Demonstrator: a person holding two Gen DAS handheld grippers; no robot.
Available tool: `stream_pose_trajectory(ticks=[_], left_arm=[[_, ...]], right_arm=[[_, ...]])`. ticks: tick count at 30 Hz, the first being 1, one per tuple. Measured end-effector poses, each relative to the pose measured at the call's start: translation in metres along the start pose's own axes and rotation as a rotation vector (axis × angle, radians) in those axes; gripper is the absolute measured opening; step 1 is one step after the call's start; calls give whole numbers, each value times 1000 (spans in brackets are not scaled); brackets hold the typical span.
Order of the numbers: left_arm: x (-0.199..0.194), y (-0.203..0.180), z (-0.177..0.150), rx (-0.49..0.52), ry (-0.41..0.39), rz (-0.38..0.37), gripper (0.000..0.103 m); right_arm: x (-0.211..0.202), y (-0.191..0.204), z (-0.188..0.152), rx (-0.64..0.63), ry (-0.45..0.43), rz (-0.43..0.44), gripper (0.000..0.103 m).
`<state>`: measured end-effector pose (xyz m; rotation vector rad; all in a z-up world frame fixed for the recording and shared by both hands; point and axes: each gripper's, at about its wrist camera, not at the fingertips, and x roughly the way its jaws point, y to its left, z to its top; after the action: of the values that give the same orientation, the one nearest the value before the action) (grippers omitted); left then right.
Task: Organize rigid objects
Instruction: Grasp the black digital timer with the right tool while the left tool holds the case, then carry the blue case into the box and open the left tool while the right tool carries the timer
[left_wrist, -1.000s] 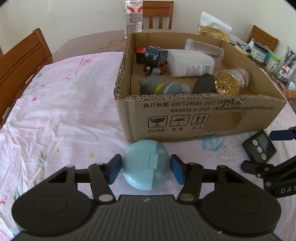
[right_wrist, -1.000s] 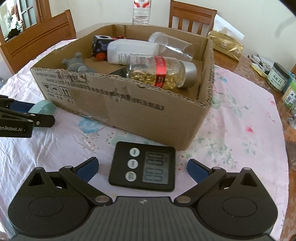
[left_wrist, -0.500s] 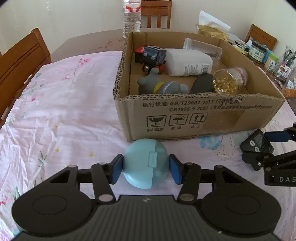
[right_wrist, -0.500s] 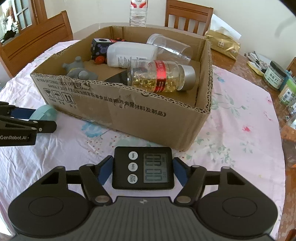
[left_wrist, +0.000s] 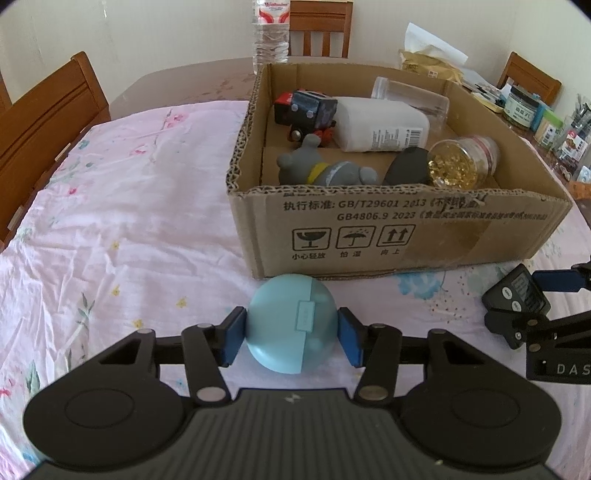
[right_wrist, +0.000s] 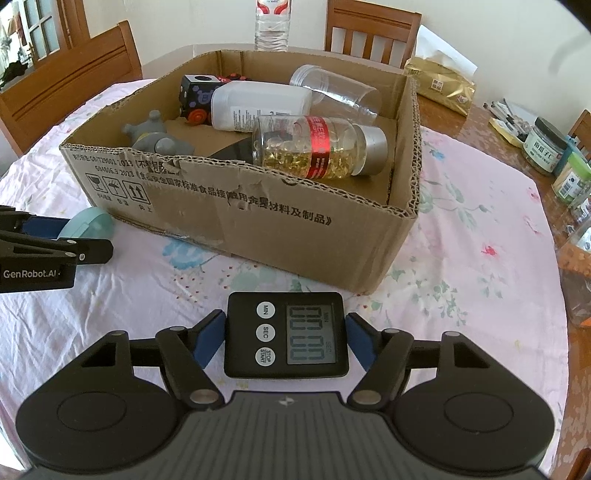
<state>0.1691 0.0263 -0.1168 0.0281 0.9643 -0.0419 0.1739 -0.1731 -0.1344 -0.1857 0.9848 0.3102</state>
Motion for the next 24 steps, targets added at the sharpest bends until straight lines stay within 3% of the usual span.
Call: stream_pose_trajectory(ticks=[15,24], left_arm=[[-8,2,1,109,45,-83,52],[-46,4,18,217,74,-173,52]], right_arm=[[-14,-7,5,-62,33,44,74],[-52,-17,16,-140,25,90,74]])
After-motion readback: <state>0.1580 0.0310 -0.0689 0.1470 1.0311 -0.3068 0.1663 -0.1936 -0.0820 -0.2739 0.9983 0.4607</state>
